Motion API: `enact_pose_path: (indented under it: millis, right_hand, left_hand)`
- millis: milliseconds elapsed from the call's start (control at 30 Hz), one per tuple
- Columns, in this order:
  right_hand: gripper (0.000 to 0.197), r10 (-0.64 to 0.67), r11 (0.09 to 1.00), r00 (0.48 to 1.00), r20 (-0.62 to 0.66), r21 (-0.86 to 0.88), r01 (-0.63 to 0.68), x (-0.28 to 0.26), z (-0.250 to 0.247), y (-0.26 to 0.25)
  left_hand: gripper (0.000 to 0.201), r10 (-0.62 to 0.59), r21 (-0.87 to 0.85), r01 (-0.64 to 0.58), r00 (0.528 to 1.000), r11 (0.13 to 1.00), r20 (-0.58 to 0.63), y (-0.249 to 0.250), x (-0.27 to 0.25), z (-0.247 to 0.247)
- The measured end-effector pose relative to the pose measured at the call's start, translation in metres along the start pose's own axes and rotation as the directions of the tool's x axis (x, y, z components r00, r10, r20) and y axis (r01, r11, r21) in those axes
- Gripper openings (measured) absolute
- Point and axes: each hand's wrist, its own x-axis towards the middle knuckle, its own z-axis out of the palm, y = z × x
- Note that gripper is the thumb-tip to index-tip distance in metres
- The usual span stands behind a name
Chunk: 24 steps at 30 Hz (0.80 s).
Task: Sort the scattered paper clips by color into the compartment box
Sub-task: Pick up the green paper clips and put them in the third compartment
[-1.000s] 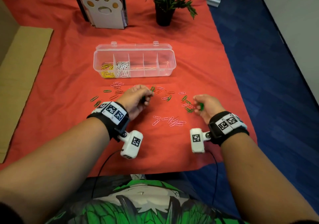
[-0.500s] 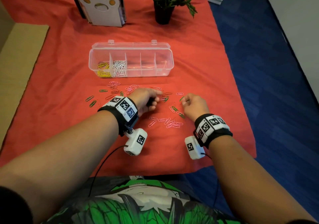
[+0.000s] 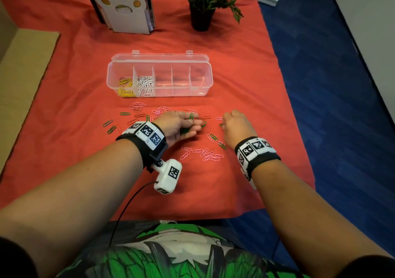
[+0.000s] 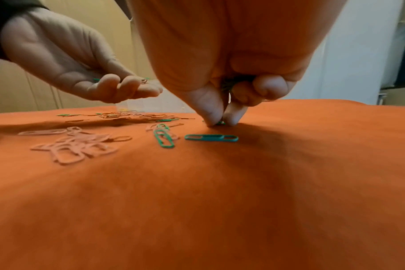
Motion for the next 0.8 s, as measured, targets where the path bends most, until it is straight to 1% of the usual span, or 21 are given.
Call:
enact_pose_path:
  millis: [67, 100, 133, 167, 200, 233, 267, 300, 333, 367, 400, 433, 467, 500, 533, 600, 633, 667, 700, 733, 800]
  right_hand:
    - [0.015, 0.021, 0.999, 1.000, 0.011, 0.044, -0.021, 0.001, -0.003, -0.002]
    - [0.014, 0.053, 0.990, 0.998, 0.020, 0.129, -0.055, 0.001, -0.005, -0.003]
    - [0.012, 0.098, 0.961, 0.995, 0.035, 0.258, -0.104, 0.001, -0.008, -0.005]
    - [0.009, 0.146, 0.897, 0.987, 0.064, 0.412, -0.159, 0.000, -0.011, -0.008]
    - [0.011, 0.184, 0.794, 0.977, 0.104, 0.571, -0.210, -0.002, -0.015, -0.013]
    - [0.017, 0.211, 0.644, 0.964, 0.162, 0.719, -0.262, -0.005, -0.019, -0.018]
    - [0.022, 0.212, 0.440, 0.949, 0.234, 0.844, -0.306, -0.010, -0.024, -0.024]
    - [0.025, 0.177, 0.199, 0.935, 0.308, 0.919, -0.341, -0.015, -0.029, -0.030]
    - [0.026, 0.122, -0.020, 0.923, 0.365, 0.931, -0.366, -0.019, -0.033, -0.037]
    - [0.025, 0.068, -0.165, 0.914, 0.400, 0.908, -0.385, -0.023, -0.038, -0.043]
    - [0.022, 0.027, -0.233, 0.907, 0.420, 0.885, -0.403, -0.025, -0.041, -0.048]
    - [0.020, -0.005, -0.247, 0.903, 0.430, 0.874, -0.418, -0.027, -0.042, -0.054]
    - [0.018, -0.023, -0.222, 0.901, 0.434, 0.876, -0.428, -0.027, -0.043, -0.060]
    - [0.015, -0.026, -0.163, 0.903, 0.429, 0.889, -0.428, -0.027, -0.043, -0.066]
    - [0.014, -0.019, -0.069, 0.910, 0.413, 0.908, -0.413, -0.028, -0.042, -0.073]
    - [0.017, 0.012, 0.158, 0.939, 0.344, 0.926, -0.342, -0.028, -0.039, -0.086]
    - [0.021, 0.031, 0.248, 0.953, 0.301, 0.921, -0.299, -0.027, -0.037, -0.091]
    - [0.023, 0.045, 0.309, 0.964, 0.263, 0.914, -0.264, -0.026, -0.036, -0.095]
    - [0.025, 0.058, 0.345, 0.971, 0.234, 0.908, -0.239, -0.025, -0.034, -0.098]
    - [0.025, 0.073, 0.363, 0.974, 0.216, 0.904, -0.228, -0.024, -0.034, -0.100]
    - [0.026, 0.104, 0.367, 0.974, 0.201, 0.903, -0.226, -0.022, -0.033, -0.101]
  left_hand:
    - [0.025, 0.029, -0.015, -0.030, 0.999, 0.999, -0.017, -0.001, -0.001, 0.001]
    - [0.024, 0.050, -0.025, -0.051, 0.998, 0.998, -0.032, -0.001, -0.002, 0.001]
    - [0.023, 0.071, -0.032, -0.072, 0.996, 0.997, -0.046, -0.002, -0.004, 0.001]
    - [0.022, 0.089, -0.033, -0.091, 0.994, 0.995, -0.055, -0.002, -0.006, 0.001]
    - [0.020, 0.104, -0.028, -0.106, 0.993, 0.994, -0.061, -0.002, -0.008, 0.000]
    - [0.019, 0.117, -0.016, -0.119, 0.991, 0.993, -0.067, -0.002, -0.012, 0.000]
    - [0.017, 0.131, 0.000, -0.131, 0.989, 0.991, -0.076, -0.003, -0.015, -0.001]
    - [0.016, 0.146, 0.019, -0.144, 0.986, 0.989, -0.084, -0.003, -0.019, -0.002]
    - [0.016, 0.162, 0.038, -0.159, 0.983, 0.986, -0.090, -0.004, -0.023, -0.004]
    - [0.016, 0.178, 0.056, -0.173, 0.980, 0.983, -0.091, -0.004, -0.028, -0.005]
    - [0.017, 0.189, 0.072, -0.183, 0.978, 0.980, -0.090, -0.005, -0.032, -0.007]
    - [0.017, 0.197, 0.084, -0.190, 0.976, 0.978, -0.090, -0.005, -0.036, -0.009]
    - [0.017, 0.204, 0.097, -0.195, 0.975, 0.976, -0.094, -0.005, -0.040, -0.011]
    - [0.017, 0.211, 0.113, -0.200, 0.972, 0.973, -0.100, -0.005, -0.044, -0.013]
    - [0.018, 0.220, 0.129, -0.205, 0.970, 0.970, -0.109, -0.006, -0.047, -0.015]
    - [0.017, 0.236, 0.149, -0.217, 0.963, 0.965, -0.127, -0.006, -0.053, -0.019]
    - [0.015, 0.240, 0.147, -0.220, 0.961, 0.964, -0.135, -0.006, -0.056, -0.021]
    - [0.013, 0.239, 0.135, -0.221, 0.961, 0.966, -0.138, -0.006, -0.059, -0.024]
    - [0.011, 0.233, 0.116, -0.218, 0.963, 0.969, -0.139, -0.006, -0.061, -0.026]
    - [0.011, 0.221, 0.090, -0.210, 0.965, 0.974, -0.142, -0.006, -0.062, -0.030]
    - [0.011, 0.186, 0.023, -0.184, 0.969, 0.983, -0.161, -0.005, -0.065, -0.038]
